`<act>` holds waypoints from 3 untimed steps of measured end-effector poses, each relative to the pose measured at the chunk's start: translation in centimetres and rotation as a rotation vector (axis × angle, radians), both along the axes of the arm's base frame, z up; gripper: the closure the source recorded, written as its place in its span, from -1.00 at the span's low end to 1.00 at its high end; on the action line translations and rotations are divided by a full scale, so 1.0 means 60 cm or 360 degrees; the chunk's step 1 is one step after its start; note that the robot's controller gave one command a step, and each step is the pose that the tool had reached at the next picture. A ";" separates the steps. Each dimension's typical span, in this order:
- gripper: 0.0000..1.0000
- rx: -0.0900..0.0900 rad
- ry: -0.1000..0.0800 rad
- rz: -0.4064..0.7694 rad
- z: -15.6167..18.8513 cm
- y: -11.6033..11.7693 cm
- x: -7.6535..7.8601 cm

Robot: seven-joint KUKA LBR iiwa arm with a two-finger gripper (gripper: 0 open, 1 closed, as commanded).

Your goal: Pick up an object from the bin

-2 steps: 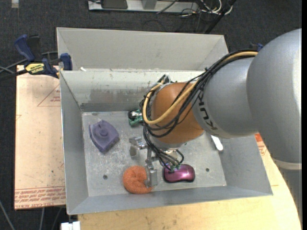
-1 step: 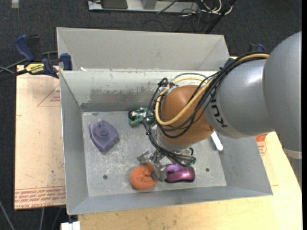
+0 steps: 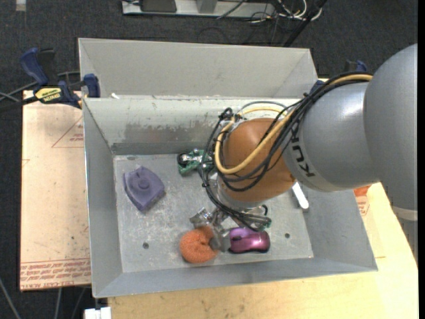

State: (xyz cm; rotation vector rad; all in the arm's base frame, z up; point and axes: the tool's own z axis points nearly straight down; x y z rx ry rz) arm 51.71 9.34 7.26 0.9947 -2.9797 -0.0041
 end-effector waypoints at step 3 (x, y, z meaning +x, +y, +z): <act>1.00 0.0006 -0.0008 0.0006 0.338 -0.017 -0.014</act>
Offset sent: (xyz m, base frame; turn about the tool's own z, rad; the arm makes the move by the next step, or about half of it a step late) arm 0.0000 0.0000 0.0000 0.0000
